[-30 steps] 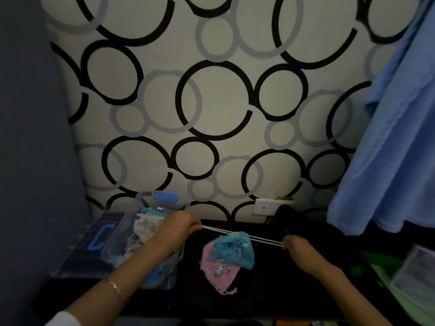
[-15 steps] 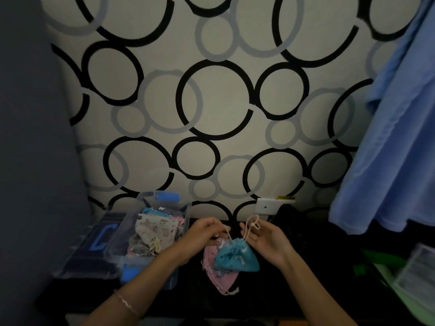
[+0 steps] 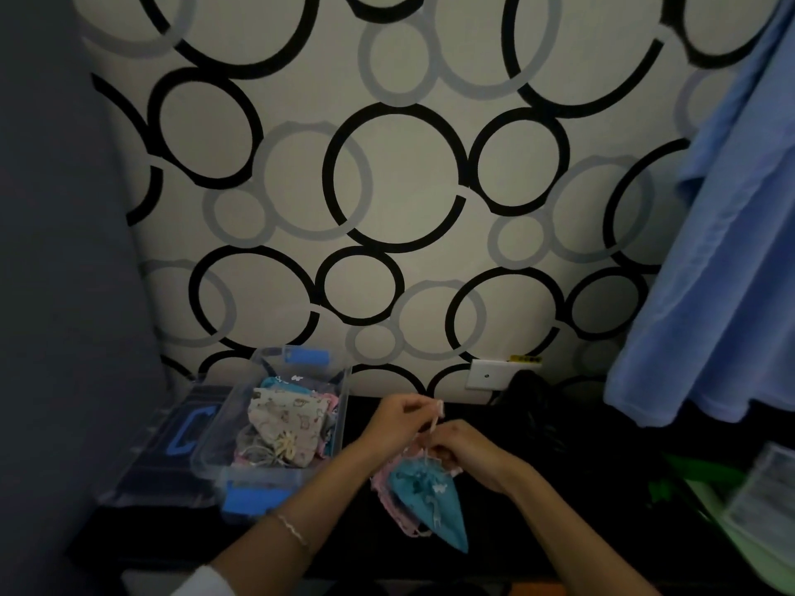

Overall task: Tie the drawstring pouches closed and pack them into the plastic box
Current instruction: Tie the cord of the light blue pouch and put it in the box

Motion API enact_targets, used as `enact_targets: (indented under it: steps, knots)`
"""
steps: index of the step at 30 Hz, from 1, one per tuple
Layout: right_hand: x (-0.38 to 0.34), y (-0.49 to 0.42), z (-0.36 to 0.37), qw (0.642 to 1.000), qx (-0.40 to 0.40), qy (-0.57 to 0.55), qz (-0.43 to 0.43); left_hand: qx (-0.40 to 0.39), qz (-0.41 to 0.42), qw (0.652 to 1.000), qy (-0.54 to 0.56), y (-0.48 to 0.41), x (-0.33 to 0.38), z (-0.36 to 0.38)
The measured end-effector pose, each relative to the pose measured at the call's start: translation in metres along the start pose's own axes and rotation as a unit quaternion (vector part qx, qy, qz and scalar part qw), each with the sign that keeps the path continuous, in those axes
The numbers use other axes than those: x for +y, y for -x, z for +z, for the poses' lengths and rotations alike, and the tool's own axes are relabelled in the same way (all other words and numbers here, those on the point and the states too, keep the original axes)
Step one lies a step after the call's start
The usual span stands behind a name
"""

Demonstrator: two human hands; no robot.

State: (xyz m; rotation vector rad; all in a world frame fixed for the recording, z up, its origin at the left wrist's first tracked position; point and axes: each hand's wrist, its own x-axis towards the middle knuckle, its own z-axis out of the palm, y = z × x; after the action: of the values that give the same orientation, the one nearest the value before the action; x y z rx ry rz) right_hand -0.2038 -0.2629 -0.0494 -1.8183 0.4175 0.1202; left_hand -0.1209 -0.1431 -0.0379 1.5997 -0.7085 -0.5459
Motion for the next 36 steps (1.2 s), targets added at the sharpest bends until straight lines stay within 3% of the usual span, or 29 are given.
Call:
enact_targets:
  steps: [5, 8, 11, 18, 23, 27, 29, 32, 36]
  knots:
    - [0.004, 0.003, -0.005, 0.999, 0.024, -0.036, -0.021, -0.056, 0.010, 0.994, -0.089, 0.001, -0.021, 0.013]
    - [0.009, 0.005, -0.004, 0.996, 0.035, -0.066, -0.040, -0.035, -0.018, 0.994, -0.104, 0.001, -0.031, 0.020]
    - [0.015, 0.004, -0.004, 0.989, 0.095, -0.103, -0.055, -0.010, -0.017, 0.988, -0.153, 0.001, -0.034, 0.018]
    - [0.019, -0.004, -0.006, 0.976, 0.168, -0.129, -0.049, -0.099, -0.037, 0.988, -0.113, 0.002, -0.041, 0.006]
    - [0.017, -0.001, -0.009, 0.981, 0.177, -0.048, -0.062, -0.077, -0.035, 0.994, -0.071, 0.001, -0.035, -0.001]
    - [0.019, 0.001, -0.006, 0.971, 0.125, 0.167, -0.121, -0.149, -0.064, 0.980, -0.114, -0.001, -0.026, -0.004]
    - [0.018, 0.000, -0.005, 0.961, 0.132, 0.212, -0.123, -0.185, -0.085, 0.970, -0.130, -0.002, -0.019, -0.006]
    - [0.019, -0.002, -0.008, 0.963, 0.144, 0.198, -0.113, -0.189, -0.089, 0.969, -0.130, -0.003, -0.016, -0.011]
    - [0.017, -0.003, -0.015, 0.979, 0.124, 0.111, -0.113, -0.133, -0.053, 0.983, -0.113, -0.005, -0.021, -0.012]
